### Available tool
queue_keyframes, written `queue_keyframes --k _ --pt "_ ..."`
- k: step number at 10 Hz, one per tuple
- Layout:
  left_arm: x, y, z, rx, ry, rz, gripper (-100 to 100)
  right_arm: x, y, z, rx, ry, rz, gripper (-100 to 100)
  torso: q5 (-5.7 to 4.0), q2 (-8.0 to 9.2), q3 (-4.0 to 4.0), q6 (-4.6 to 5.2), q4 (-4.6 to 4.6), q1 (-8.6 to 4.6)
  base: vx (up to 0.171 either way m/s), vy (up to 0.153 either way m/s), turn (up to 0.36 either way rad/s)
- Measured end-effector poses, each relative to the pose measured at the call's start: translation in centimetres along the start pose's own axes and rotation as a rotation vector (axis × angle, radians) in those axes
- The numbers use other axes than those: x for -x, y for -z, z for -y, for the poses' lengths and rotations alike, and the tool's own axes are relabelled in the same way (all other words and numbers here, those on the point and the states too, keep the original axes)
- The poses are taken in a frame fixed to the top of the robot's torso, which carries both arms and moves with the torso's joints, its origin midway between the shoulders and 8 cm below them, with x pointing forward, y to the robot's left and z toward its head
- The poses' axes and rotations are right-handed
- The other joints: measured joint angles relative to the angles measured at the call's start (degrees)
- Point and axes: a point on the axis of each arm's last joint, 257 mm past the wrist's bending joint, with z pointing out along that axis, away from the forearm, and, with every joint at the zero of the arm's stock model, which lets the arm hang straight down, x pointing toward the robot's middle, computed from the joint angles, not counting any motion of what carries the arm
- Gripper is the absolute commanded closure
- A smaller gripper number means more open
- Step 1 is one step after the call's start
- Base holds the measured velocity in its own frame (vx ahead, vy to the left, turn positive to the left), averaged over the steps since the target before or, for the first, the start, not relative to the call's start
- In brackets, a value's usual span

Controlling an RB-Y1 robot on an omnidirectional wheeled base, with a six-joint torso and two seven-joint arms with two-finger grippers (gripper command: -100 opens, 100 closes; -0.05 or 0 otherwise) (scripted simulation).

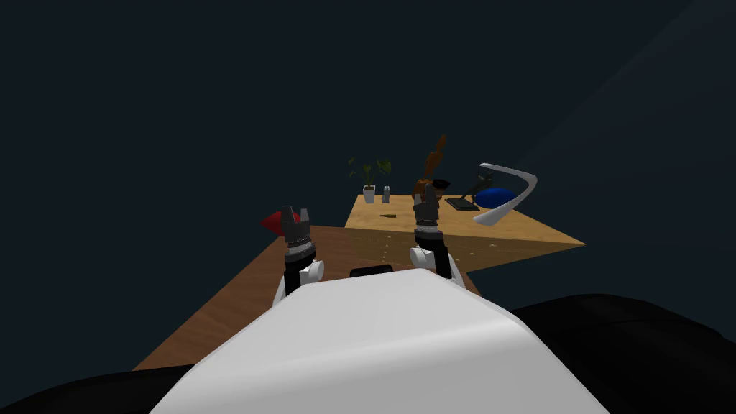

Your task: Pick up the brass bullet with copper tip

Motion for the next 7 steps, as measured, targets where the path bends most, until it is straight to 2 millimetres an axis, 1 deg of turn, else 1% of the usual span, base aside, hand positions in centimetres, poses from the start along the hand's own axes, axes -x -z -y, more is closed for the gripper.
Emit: queue_keyframes --k 2,4,5,7 --pt "0.0 0.0 0.0 0.0 0.0 0.0 0 -0.6 0.5 0.5 -0.005 0.023 -0.043 -100 0.03 0.19 0.11 0.01 0.04 0.17 -0.069 0.066 -0.054" --pt "0.0 0.0 0.0 0.0 0.0 0.0 0 -1.4 1.2 1.5 -0.017 0.06 -0.097 -100 0.07 0.36 0.2 0.0 0.08 0.34 -0.115 0.1 -0.06" --pt "0.0 0.0 0.0 0.0 0.0 0.0 0 -1.6 1.8 2.2 -0.029 0.082 -0.125 -100 0.08 0.48 0.27 0.01 0.1 0.36 -0.136 0.124 -0.08" --pt "0.0 0.0 0.0 0.0 0.0 0.0 0 -2.4 3.0 3.3 -0.047 0.122 -0.175 -100 0.09 0.38 0.23 -0.01 0.1 0.38 -0.079 0.097 -0.023"
